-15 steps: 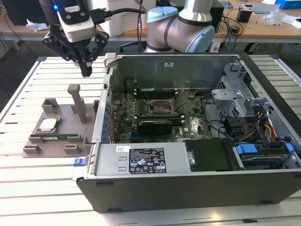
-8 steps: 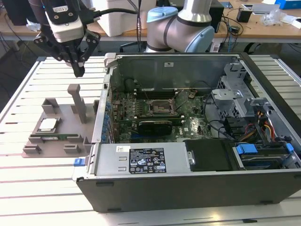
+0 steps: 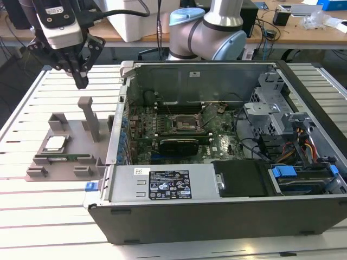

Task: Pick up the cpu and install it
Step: 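Reach for the cpu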

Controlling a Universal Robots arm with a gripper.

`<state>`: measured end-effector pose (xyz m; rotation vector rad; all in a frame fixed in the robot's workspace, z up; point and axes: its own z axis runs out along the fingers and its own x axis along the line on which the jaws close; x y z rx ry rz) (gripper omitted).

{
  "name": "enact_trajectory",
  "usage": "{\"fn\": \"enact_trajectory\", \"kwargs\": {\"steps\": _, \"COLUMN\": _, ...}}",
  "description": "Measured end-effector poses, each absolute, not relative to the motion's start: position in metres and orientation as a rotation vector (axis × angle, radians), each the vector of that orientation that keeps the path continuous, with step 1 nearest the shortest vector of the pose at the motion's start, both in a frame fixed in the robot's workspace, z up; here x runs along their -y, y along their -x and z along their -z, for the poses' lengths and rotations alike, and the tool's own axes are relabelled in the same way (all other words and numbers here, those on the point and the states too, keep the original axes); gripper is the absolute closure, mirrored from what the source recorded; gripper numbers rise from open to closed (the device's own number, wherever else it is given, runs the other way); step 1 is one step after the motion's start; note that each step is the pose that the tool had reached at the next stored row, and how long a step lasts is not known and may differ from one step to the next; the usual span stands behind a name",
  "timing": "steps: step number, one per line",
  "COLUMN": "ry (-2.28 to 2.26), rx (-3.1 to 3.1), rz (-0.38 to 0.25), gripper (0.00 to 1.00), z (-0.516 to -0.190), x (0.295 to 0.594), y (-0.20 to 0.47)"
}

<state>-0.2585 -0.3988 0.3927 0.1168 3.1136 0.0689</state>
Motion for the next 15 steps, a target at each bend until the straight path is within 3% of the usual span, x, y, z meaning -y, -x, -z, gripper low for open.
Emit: {"fn": "enact_trajectory", "kwargs": {"steps": 15, "ry": -0.117, "rx": -3.114, "rz": -0.069, "gripper": 0.89, "z": -0.393, "x": 0.399, "y": 0.295}}
